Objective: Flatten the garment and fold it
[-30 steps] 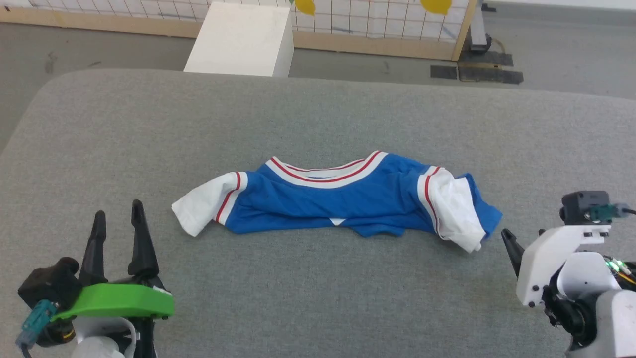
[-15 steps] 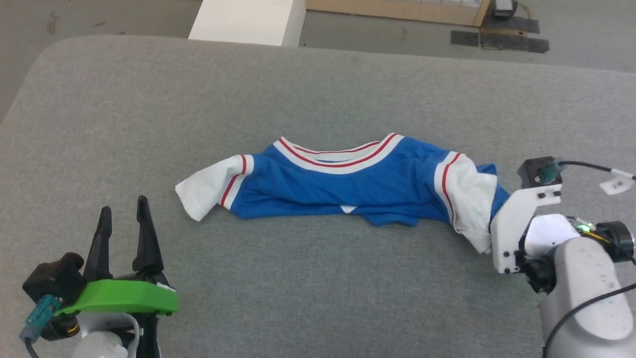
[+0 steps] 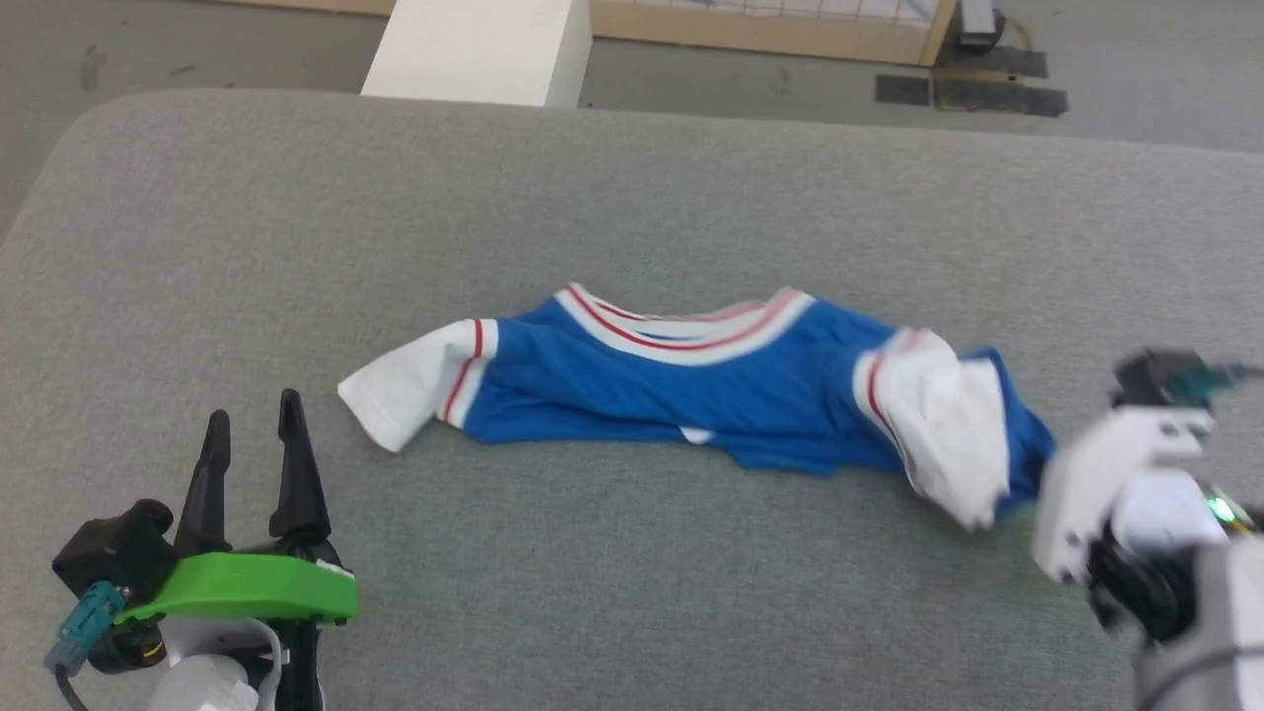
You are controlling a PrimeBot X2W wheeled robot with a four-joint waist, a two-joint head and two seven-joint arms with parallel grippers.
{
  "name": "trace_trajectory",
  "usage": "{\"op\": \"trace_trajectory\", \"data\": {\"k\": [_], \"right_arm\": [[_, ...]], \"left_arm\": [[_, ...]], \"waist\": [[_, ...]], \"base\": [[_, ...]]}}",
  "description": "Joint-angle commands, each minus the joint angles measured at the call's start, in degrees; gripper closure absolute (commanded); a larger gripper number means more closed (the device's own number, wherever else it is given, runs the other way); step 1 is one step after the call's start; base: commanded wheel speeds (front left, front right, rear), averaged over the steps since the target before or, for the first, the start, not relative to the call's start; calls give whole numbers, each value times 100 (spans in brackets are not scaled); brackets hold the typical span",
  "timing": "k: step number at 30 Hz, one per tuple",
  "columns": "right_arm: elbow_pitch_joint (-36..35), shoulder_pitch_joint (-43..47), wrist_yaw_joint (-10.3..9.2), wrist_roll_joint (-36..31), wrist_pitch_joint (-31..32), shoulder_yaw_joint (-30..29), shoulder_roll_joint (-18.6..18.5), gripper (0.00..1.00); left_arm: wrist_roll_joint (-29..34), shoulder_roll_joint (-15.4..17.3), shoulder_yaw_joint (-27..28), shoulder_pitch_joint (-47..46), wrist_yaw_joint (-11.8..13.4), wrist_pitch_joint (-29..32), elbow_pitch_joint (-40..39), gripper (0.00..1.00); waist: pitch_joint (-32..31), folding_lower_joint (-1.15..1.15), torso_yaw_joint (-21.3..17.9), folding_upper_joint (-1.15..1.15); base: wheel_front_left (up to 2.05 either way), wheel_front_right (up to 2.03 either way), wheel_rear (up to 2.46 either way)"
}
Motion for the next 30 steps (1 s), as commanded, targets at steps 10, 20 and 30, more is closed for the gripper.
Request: {"op": "trace_trajectory", "data": {"k": [10, 20, 30], "right_arm": [[-1273, 1856, -9, 890, 657, -813, -17, 0], [-1857, 866, -9, 1362, -300, -917, -17, 0], [-1029, -262, -9, -394, 1126, 1159, -512, 0]], "left_arm": [[-14, -53, -105, 71, 25, -2, -24, 0], [-31, 2, -155, 138, 67, 83, -120, 0], [-78, -32, -269, -17, 23, 113, -158, 0]], "waist": [[-207, 0, -293, 0], [-268, 0, -287, 0], [66, 0, 5, 0]], "base": [[0, 0, 0], [0, 0, 0], [0, 0, 0]]}}
